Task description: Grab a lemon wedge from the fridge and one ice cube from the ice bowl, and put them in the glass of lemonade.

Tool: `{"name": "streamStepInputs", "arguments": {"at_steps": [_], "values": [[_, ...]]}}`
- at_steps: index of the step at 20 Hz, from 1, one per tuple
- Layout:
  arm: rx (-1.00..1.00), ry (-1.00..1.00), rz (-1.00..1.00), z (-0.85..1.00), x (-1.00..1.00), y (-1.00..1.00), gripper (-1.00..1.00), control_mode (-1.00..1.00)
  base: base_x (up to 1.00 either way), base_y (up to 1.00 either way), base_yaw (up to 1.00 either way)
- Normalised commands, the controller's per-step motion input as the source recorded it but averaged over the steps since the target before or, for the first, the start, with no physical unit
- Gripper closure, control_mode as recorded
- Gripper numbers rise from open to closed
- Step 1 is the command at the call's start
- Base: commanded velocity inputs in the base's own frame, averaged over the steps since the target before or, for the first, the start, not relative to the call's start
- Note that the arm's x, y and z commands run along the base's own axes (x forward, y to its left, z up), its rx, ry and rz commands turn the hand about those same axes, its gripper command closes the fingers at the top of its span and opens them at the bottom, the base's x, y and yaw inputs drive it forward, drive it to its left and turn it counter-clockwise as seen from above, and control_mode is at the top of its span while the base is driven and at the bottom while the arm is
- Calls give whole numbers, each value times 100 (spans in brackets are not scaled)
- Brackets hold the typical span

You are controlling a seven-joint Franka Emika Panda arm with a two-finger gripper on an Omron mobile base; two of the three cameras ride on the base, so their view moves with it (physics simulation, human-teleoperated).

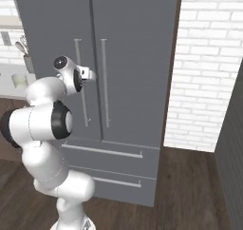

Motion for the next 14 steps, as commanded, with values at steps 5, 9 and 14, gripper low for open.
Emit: {"name": "streamStepInputs", "arguments": {"at_steps": [5,9,14], "values": [[0,-22,1,71,-87,61,100,-100,0,0,0],[0,-30,0,100,-93,73,-100,-100,0,0,0],[0,-14,0,94,-95,56,-100,-100,0,0,0]]}}
